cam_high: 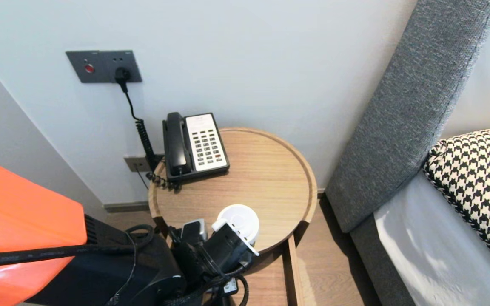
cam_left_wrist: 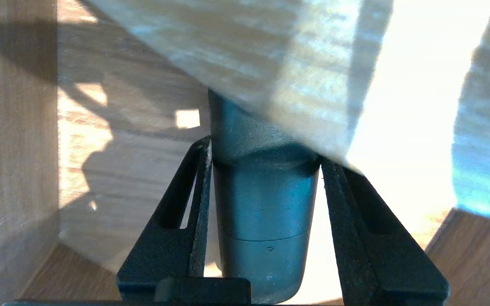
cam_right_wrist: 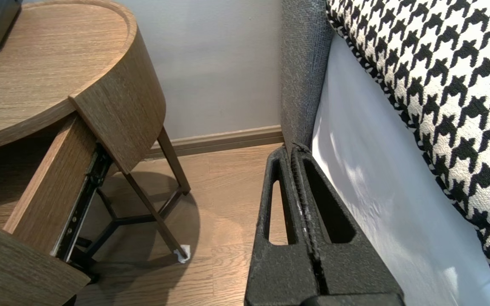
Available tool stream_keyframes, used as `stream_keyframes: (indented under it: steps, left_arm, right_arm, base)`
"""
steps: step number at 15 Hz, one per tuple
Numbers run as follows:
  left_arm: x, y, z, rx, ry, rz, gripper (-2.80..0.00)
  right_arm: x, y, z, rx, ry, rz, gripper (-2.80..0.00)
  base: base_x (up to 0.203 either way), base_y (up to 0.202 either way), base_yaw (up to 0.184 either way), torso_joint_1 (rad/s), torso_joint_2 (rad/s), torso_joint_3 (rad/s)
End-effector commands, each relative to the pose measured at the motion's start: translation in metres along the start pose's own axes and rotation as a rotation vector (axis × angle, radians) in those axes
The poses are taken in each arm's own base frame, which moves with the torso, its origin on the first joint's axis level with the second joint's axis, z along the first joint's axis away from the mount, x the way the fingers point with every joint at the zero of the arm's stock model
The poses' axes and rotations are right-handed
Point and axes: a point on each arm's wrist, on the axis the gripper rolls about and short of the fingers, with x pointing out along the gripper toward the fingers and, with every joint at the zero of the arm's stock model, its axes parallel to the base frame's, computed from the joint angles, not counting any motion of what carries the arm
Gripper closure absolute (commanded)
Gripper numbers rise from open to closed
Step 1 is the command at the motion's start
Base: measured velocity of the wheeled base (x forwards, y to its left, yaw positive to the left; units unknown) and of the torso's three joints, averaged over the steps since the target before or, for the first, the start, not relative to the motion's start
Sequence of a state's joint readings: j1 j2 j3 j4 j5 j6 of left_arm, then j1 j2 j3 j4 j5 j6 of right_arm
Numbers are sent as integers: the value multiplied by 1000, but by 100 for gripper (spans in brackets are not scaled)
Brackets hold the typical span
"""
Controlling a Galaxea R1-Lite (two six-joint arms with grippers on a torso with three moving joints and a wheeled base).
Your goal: Take the remote control out of the drawer one by one and place them on the table
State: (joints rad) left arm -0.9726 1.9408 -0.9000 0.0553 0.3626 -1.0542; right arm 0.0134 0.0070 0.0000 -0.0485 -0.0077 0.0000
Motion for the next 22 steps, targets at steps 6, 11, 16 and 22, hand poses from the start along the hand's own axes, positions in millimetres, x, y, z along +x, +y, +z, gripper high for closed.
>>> stream_keyframes:
  steps: [6,11,16,22]
  left_arm:
    - [-17,2,8,19,-7,-15,0]
    - [-13,1,13,6,12,-18,0]
    - [-16,1,26,-29,86,-28,0]
    - [-36,-6,34,-147,262,-63,0]
  right_arm:
    - [2,0,-7,0,26,0,0]
    - [2,0,-7,0,26,0,0]
    - [2,0,-7,0,26,0,0]
    - [2,0,-7,0,26,0,0]
  base:
    - [0,0,0,0,0,0]
    - [0,0,0,0,0,0]
    - [0,0,0,0,0,0]
    - [0,0,0,0,0,0]
